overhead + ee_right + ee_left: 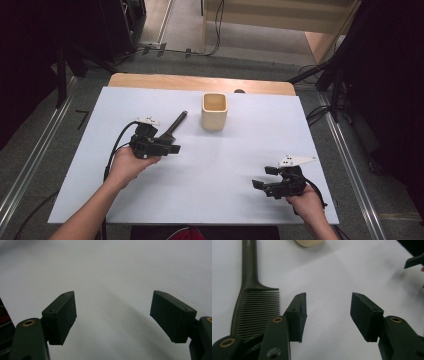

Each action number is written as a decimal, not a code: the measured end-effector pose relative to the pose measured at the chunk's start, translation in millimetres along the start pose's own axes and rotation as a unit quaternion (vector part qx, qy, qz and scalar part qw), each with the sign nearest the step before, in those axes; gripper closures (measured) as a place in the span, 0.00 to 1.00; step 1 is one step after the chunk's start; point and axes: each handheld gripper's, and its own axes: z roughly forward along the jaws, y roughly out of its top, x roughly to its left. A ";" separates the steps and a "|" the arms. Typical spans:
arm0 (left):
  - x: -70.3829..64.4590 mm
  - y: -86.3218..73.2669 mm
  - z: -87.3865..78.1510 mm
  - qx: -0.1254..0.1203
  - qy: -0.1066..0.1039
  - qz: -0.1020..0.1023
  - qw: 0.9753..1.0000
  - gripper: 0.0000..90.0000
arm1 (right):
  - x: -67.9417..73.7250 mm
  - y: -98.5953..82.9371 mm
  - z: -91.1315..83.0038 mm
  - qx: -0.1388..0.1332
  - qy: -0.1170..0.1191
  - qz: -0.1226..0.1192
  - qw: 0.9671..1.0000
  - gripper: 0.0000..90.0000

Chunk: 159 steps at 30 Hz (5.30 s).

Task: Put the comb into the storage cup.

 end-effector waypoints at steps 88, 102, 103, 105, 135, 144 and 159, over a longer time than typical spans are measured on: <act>66.0 -32.2 -11.3 0.048 0.080 -0.086 0.992 1.00 | 0.2 0.2 -2.7 -0.002 -0.003 -0.005 1.000 0.22; 80.6 -28.4 -15.8 0.034 0.102 -0.098 0.989 1.00 | 0.5 0.4 -2.1 0.000 -0.002 -0.005 1.000 0.22; 81.5 -28.0 -15.7 0.033 0.103 -0.100 0.989 1.00 | 0.6 0.3 -2.1 0.000 -0.001 -0.006 1.000 0.22; 82.2 -27.6 -15.4 0.030 0.105 -0.102 0.989 1.00 | 0.6 0.4 -1.8 0.000 -0.002 -0.005 1.000 0.22; 114.3 0.9 -4.0 0.000 0.153 -0.114 0.982 1.00 | 0.8 0.3 -1.9 0.000 0.000 -0.005 1.000 0.22; 127.0 15.6 6.1 -0.013 0.152 -0.117 0.981 1.00 | 1.7 -0.4 -3.0 -0.006 0.001 -0.004 1.000 0.22; 139.8 39.6 25.0 -0.021 0.143 -0.116 0.983 1.00 | 1.7 -2.3 -4.6 -0.007 0.000 -0.004 1.000 0.22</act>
